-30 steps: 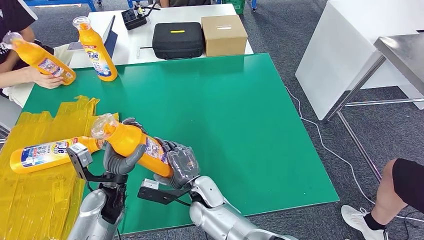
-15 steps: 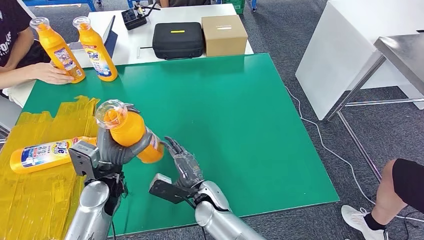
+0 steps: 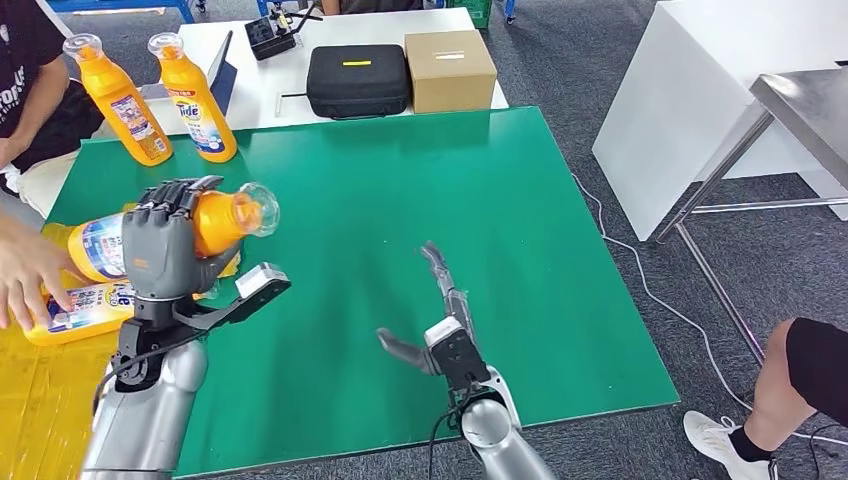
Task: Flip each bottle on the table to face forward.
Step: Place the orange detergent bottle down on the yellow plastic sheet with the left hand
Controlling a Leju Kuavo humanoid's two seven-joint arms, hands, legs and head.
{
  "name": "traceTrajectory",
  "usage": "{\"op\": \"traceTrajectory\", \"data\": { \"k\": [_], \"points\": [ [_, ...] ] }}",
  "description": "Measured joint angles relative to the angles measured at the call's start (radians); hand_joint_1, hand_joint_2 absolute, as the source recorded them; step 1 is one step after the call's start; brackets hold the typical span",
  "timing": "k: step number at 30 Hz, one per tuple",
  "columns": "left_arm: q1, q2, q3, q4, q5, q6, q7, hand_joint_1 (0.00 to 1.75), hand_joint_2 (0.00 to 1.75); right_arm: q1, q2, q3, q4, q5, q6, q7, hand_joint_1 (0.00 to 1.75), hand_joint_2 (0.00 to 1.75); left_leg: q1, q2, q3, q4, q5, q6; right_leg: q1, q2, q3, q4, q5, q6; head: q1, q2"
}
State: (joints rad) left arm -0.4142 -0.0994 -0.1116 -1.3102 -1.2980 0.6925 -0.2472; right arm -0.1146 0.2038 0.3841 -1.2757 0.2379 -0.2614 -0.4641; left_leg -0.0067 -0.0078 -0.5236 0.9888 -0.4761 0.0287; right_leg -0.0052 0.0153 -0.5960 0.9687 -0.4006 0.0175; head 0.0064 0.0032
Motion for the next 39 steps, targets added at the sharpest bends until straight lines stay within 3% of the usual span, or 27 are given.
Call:
{"op": "traceTrajectory", "data": {
  "k": [5, 8, 11, 18, 25, 30, 34, 35, 36, 39],
  "points": [
    [-0.067, 0.055, -0.002, 0.124, -0.224, 0.002, 0.174, 1.75, 1.75, 0.012, -0.012, -0.023, -0.023, 0.010, 0.006, 0.001, 0.00, 1.75, 0.000, 0.002, 0.000, 0.000, 0.000, 0.000, 0.000, 0.000, 0.000, 0.000, 0.000, 0.000, 0.000, 0.000],
    [-0.109, 0.109, -0.060, 0.222, -0.262, 0.002, 0.313, 1.75, 1.75, 0.012, -0.012, -0.029, -0.024, 0.027, 0.013, 0.003, 0.00, 1.75, 0.000, 0.002, 0.000, 0.000, 0.000, 0.000, 0.001, 0.000, 0.000, 0.000, 0.000, 0.000, 0.000, 0.000],
    [-0.135, 0.145, -0.116, 0.306, -0.267, 0.002, 0.379, 1.75, 1.75, 0.012, -0.012, -0.035, -0.024, 0.041, 0.014, 0.004, 0.00, 1.75, 0.001, 0.001, 0.000, 0.000, 0.000, 0.000, 0.001, 0.000, 0.000, 0.001, 0.000, 0.000, 0.000, 0.000],
    [-0.165, 0.184, -0.181, 0.432, -0.268, 0.003, 0.428, 1.75, 1.75, 0.018, -0.012, -0.043, -0.023, 0.074, 0.016, 0.007, 0.00, 1.75, 0.000, 0.002, 0.000, 0.000, 0.000, 0.000, 0.000, 0.000, 0.000, 0.001, 0.000, 0.000, 0.000, 0.000],
    [-0.191, 0.193, -0.179, 0.541, -0.268, -0.014, 0.412, 1.75, 1.75, 0.018, -0.008, -0.048, -0.023, 0.101, 0.025, 0.015, 0.00, 1.75, 0.000, 0.001, 0.000, 0.000, 0.000, 0.000, -0.001, 0.000, 0.000, 0.001, 0.000, 0.000, 0.000, 0.000],
    [-0.222, 0.197, -0.178, 0.641, -0.268, -0.022, 0.454, 1.75, 1.75, 0.018, -0.003, -0.050, -0.020, 0.113, 0.043, 0.024, 0.00, 1.75, 0.000, 0.001, 0.000, 0.000, 0.000, 0.000, 0.000, 0.000, 0.000, 0.001, 0.000, 0.000, 0.000, 0.000],
    [-0.241, 0.200, -0.162, 0.715, -0.267, -0.038, 0.472, 1.37, 1.75, 0.018, 0.000, -0.050, -0.018, 0.125, 0.051, 0.034, 0.00, 1.75, 0.001, 0.001, 0.000, 0.000, 0.000, 0.000, 0.000, 0.000, 0.000, 0.001, 0.000, 0.000, 0.000, 0.000],
    [-0.243, 0.200, -0.156, 0.732, -0.267, -0.047, 0.479, 1.34, 1.75, 0.018, 0.001, -0.050, -0.018, 0.129, 0.051, 0.036, 0.00, 1.75, 0.001, 0.001, 0.000, 0.000, 0.000, 0.000, 0.000, 0.000, 0.000, 0.001, 0.000, 0.000, 0.000, 0.000],
    [-0.245, 0.200, -0.150, 0.747, -0.267, -0.054, 0.487, 1.17, 1.75, 0.018, 0.001, -0.050, -0.018, 0.131, 0.051, 0.039, 0.00, 1.75, 0.001, 0.001, 0.000, 0.000, 0.000, 0.000, 0.000, 0.000, 0.000, 0.001, 0.000, 0.000, 0.000, 0.000],
    [-0.248, 0.200, -0.135, 0.780, -0.268, -0.069, 0.507, 0.17, 1.75, 0.019, 0.001, -0.050, -0.018, 0.135, 0.051, 0.042, 0.00, 1.75, 0.001, 0.001, 0.000, 0.000, 0.000, 0.000, 0.000, 0.000, 0.000, 0.001, 0.000, 0.000, 0.000, 0.000]
  ]
}}
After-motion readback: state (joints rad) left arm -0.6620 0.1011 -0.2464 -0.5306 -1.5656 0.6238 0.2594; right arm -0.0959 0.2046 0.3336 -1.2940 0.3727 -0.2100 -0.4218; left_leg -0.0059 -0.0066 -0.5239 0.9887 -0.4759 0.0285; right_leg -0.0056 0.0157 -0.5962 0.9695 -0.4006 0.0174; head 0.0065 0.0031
